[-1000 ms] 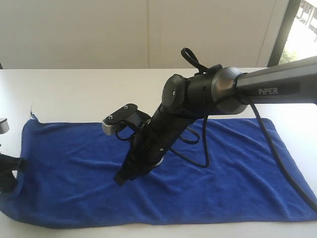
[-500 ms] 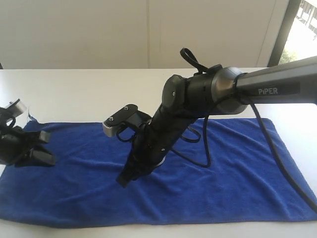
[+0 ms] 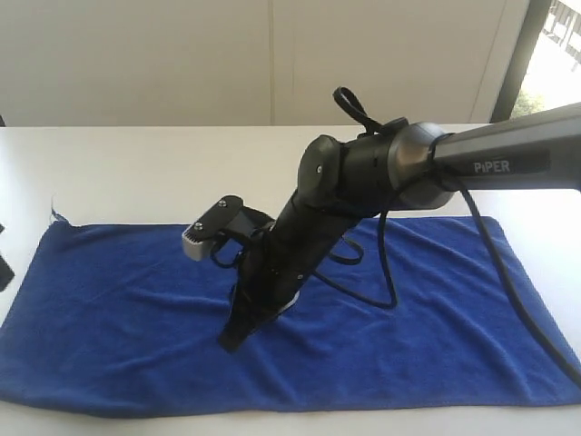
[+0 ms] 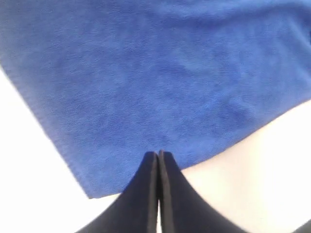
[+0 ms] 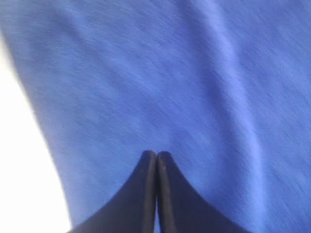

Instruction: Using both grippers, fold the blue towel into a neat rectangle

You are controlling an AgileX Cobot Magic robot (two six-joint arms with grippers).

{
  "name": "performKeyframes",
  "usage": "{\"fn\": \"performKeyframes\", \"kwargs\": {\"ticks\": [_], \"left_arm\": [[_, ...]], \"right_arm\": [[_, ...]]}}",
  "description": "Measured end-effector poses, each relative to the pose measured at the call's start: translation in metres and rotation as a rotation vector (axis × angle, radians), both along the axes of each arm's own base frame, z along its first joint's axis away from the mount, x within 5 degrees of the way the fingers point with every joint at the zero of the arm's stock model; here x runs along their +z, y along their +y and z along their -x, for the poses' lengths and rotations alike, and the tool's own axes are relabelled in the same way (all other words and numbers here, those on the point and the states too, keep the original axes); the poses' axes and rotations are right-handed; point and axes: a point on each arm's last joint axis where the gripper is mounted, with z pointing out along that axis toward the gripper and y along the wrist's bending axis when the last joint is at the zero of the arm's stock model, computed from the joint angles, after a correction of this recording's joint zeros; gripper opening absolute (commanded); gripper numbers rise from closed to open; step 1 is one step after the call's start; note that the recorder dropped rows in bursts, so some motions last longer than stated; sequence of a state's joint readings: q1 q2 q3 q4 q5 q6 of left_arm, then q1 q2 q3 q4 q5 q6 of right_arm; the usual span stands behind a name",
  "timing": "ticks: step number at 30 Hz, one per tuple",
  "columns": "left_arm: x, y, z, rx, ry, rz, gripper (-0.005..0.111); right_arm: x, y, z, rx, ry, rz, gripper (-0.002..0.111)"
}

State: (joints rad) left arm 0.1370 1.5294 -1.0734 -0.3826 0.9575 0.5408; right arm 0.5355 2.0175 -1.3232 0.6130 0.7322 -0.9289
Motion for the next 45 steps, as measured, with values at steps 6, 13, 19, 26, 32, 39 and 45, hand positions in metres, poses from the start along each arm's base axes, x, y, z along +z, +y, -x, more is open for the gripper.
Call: {"fn": "performKeyframes", "kwargs": {"ticks": [6,13,19,26,32,39,45], "left_arm": [[0.045,0.004,0.012,0.123,-0.268,-0.078,0.000],[0.079,0.004,0.027,0.187,-0.463,-0.098,0.000],[0.083,0.003,0.028,0.201,-0.485,-0.085,0.000],[0.084,0.002,0.028,0.210,-0.487,-0.067,0.000],[0.084,0.002,0.028,0.212,-0.487,-0.060,0.000],[0.084,0.001,0.028,0.214,-0.488,-0.055,0.000],[0.084,0.001,0.028,0.216,-0.491,-0.054,0.000]], "right_arm": [[0.009,0.047,0.026,0.239,-0.117,-0.171,0.039],[0.005,0.116,0.056,0.343,-0.362,-0.182,0.044],[-0.012,0.151,0.066,0.380,-0.402,-0.187,0.044],[-0.021,0.164,0.066,0.360,-0.460,-0.183,0.039],[-0.038,0.166,0.064,0.351,-0.456,-0.157,0.039],[-0.043,0.166,0.063,0.330,-0.474,-0.147,0.021],[-0.043,0.166,0.061,0.315,-0.487,-0.146,0.000]]}}
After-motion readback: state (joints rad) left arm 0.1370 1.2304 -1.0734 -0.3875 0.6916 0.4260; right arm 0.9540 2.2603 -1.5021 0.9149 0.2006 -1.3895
